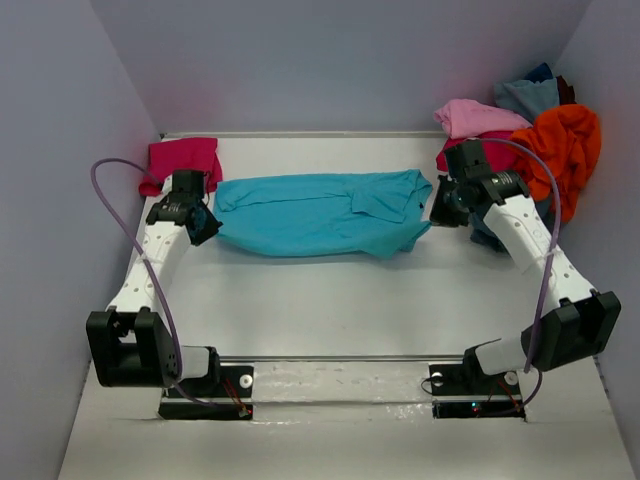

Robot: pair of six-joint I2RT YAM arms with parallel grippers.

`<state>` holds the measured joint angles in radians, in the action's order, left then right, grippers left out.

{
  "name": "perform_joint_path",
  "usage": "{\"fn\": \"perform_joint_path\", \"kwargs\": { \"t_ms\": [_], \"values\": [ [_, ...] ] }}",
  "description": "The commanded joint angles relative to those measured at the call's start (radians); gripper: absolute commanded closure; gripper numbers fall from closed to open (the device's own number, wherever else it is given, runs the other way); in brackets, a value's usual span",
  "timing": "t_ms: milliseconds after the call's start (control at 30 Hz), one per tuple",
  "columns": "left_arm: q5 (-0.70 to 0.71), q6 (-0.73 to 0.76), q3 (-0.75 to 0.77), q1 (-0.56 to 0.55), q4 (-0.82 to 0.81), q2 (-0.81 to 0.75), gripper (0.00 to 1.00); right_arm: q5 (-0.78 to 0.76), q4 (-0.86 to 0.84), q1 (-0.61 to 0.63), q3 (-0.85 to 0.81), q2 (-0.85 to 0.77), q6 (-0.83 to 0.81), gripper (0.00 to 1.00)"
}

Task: Fold and stack the t-shirts
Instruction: Fold the tshirt

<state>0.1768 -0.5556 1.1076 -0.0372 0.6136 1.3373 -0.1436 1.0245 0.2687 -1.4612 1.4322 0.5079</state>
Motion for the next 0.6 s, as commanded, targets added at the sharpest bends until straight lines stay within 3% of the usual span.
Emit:
{"fn": "perform_joint_path", "kwargs": {
  "t_ms": [0, 567],
  "values": [
    [-0.025, -0.013, -0.064, 0.005, 0.035, -0.096, 0.94, 0.055, 0.06, 0.018, 0.041, -0.091, 0.018, 0.93],
    [-0.013, -0.024, -0.227, 0.005, 0.103, -0.3, 0.94, 0.065, 0.187, 0.038, 0.134, -0.285, 0.047, 0.93]
  ]
}}
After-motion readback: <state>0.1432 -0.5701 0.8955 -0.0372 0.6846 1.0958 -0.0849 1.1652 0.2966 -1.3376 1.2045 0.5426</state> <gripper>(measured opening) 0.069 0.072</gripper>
